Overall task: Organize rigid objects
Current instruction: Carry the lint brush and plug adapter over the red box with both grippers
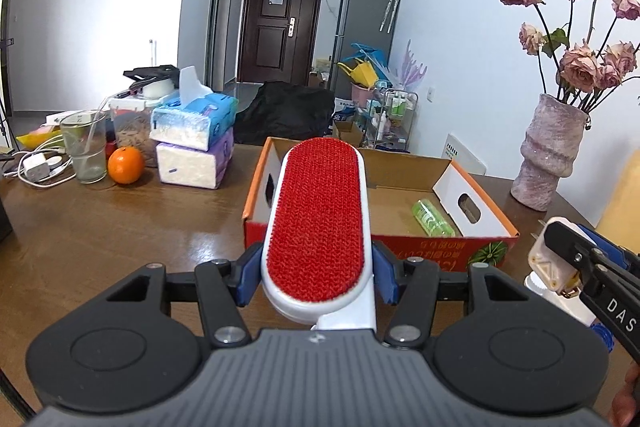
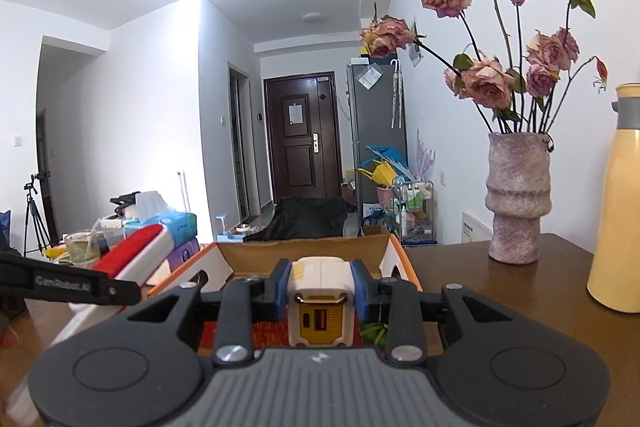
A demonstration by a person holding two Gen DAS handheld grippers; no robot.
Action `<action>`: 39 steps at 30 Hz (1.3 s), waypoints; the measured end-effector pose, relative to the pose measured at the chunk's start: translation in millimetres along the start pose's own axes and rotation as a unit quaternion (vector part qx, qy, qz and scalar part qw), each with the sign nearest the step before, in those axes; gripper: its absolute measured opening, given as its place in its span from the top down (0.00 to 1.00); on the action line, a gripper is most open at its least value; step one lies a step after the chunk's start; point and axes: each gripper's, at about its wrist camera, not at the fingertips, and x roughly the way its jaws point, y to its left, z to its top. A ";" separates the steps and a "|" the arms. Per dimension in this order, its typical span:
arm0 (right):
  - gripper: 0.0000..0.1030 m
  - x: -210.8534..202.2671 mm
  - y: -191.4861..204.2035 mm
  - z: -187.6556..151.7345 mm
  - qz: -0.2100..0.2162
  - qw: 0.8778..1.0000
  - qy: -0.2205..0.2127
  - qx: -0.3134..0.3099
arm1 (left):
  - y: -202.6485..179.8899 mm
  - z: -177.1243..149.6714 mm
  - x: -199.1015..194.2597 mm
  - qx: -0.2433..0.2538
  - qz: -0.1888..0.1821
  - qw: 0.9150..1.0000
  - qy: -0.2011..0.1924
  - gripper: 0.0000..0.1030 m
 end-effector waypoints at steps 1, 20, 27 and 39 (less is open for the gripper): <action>0.70 2.9 0.3 1.3 0.000 1.000 -0.001 0.000 | -1.6 1.4 2.9 -0.001 -0.001 1.000 0.001 0.44; 0.70 71.0 -3.0 7.1 -0.002 1.000 0.003 0.016 | -10.2 35.5 64.4 -0.019 0.001 1.000 0.007 0.44; 0.70 91.7 -1.8 8.7 0.001 1.000 0.007 0.015 | -9.8 44.0 85.0 -0.021 0.009 1.000 0.010 0.44; 0.70 132.3 -3.3 11.5 -0.003 1.000 0.014 0.009 | -11.8 57.4 115.9 -0.013 0.014 1.000 0.009 0.45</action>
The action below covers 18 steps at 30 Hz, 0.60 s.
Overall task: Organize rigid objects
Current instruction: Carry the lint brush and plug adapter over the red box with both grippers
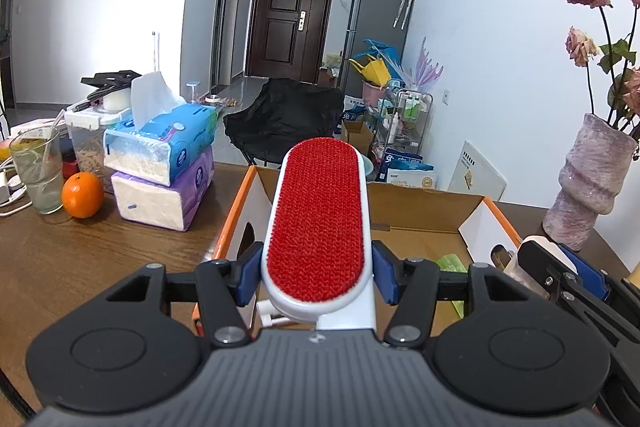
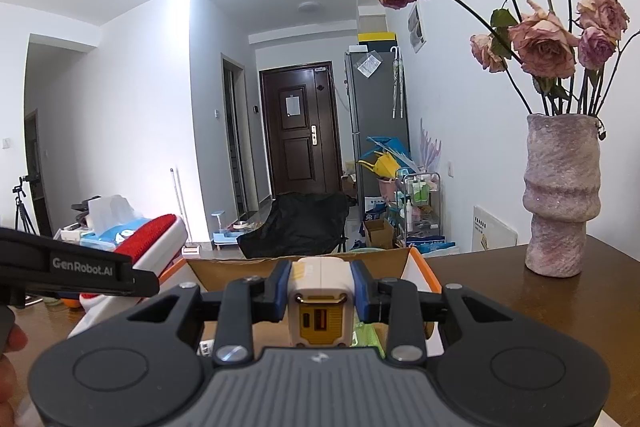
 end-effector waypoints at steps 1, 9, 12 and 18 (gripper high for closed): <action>0.70 2.7 -0.4 0.1 -0.001 1.000 0.001 -0.001 | -0.8 1.1 2.9 0.001 0.000 1.000 0.000 0.45; 0.70 24.9 -1.8 4.4 -0.004 1.000 0.000 -0.006 | -5.8 9.7 23.5 0.012 0.002 1.000 0.000 0.44; 0.70 33.8 -0.4 5.2 -0.005 1.000 0.001 -0.012 | -7.3 12.8 32.0 0.015 0.003 1.000 0.001 0.44; 0.70 50.6 3.0 6.7 -0.008 1.000 0.003 -0.021 | -10.0 17.9 47.5 0.021 0.008 1.000 0.003 0.44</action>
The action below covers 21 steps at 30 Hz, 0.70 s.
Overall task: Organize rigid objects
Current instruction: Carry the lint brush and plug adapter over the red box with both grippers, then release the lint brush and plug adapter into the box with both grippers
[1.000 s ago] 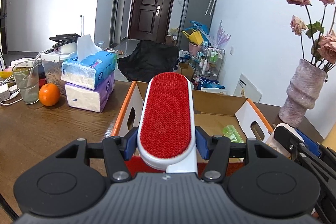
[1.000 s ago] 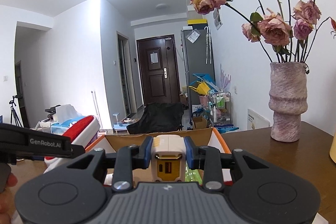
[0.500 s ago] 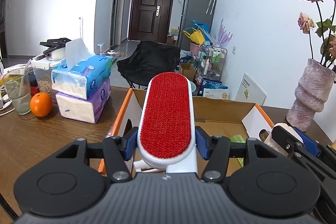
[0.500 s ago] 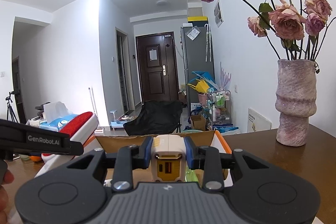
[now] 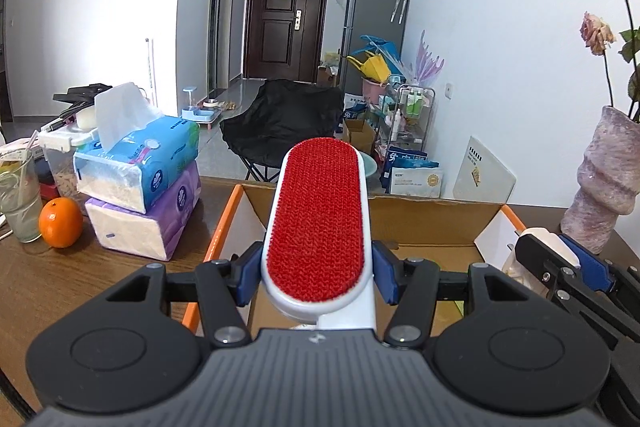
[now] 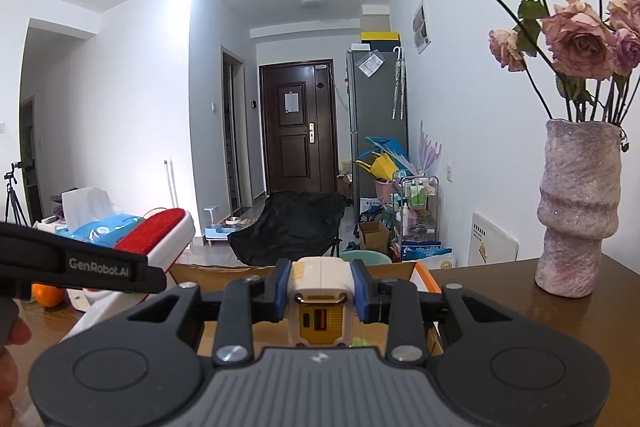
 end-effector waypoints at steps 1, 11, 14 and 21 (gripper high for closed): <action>0.70 3.0 0.4 0.1 0.000 1.000 0.001 -0.001 | -0.1 0.7 2.8 0.001 0.001 1.000 0.001 0.44; 0.70 26.9 -3.6 0.8 -0.009 1.000 0.015 -0.004 | 0.4 4.9 29.3 0.007 0.015 1.000 0.017 0.44; 0.70 35.4 -7.4 0.4 -0.011 1.000 0.026 0.003 | 2.9 7.2 37.1 0.008 0.020 1.000 0.018 0.44; 0.70 43.3 -10.8 -2.9 -0.013 0.999 0.040 0.006 | 8.2 7.5 47.1 0.007 0.023 0.999 0.028 0.44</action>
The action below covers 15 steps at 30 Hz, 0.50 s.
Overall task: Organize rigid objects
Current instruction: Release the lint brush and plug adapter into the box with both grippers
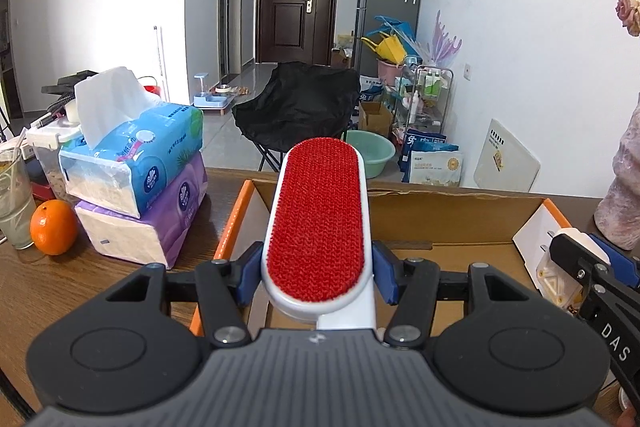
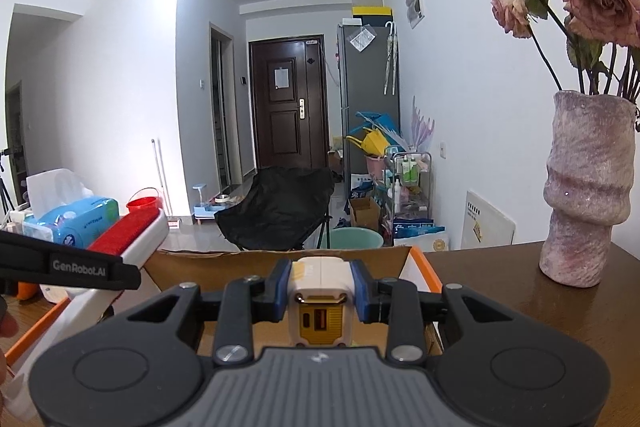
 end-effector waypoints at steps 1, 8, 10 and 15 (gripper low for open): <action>0.70 0.1 -0.3 0.0 0.002 1.000 0.002 0.001 | -0.6 0.1 0.0 0.001 -0.001 1.000 0.000 0.44; 0.69 5.7 -2.2 2.0 -0.005 0.999 0.038 0.004 | 1.1 2.3 -2.1 0.002 -0.006 1.000 0.011 0.13; 0.47 5.3 -1.5 3.5 -0.021 0.999 0.043 0.000 | 1.5 4.5 -11.9 0.004 0.005 1.000 -0.005 0.00; 0.02 1.3 -0.7 6.2 -0.036 0.998 0.046 0.000 | 5.9 8.5 -24.3 0.000 0.005 1.000 -0.010 0.00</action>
